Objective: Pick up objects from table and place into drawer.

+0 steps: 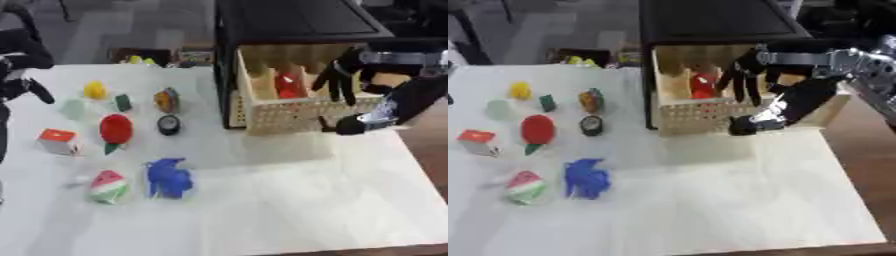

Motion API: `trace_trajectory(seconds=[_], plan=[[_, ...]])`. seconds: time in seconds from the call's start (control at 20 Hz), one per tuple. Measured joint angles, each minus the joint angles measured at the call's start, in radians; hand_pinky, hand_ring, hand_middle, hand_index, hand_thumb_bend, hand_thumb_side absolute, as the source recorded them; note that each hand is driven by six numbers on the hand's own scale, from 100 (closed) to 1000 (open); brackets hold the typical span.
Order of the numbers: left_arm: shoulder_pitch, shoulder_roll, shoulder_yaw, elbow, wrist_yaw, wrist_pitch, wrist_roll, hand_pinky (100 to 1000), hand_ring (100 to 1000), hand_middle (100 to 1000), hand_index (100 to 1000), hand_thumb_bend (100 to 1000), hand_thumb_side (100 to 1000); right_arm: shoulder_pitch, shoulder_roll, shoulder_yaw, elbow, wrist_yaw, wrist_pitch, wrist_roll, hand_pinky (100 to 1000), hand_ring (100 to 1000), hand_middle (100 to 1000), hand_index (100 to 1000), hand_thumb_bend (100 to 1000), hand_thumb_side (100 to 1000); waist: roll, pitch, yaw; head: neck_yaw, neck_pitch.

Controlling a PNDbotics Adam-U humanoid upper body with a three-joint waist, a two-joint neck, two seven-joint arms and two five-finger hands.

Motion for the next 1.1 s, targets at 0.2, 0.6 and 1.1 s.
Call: trace_trajectory(seconds=[0.2,0.6,1.1], plan=[[0.003,0.0,0.0,0.0,-0.001,0.001,-0.001,386,656,647,767,100,1000,0.038,-0.014,0.0,-0.031,-0.029,0.019,0.046,100,478,556,807,548,525,-0.001,0.0,-0.007,0.002,-0.003],[0.008,0.0,0.0,0.0,-0.003,0.004,0.0,389,658,643,767,100,1000,0.089,-0.023,-0.002,-0.067,-0.053,0.027,0.116,164,533,601,814,335,483,0.001,0.001,-0.018,0.016,-0.008],[0.018,-0.009,0.0,0.0,-0.009,0.01,-0.005,392,661,645,767,100,1000,0.146,-0.018,0.001,-0.034,-0.05,0.077,0.227,435,725,776,845,187,591,0.011,0.007,-0.02,0.03,-0.009]])
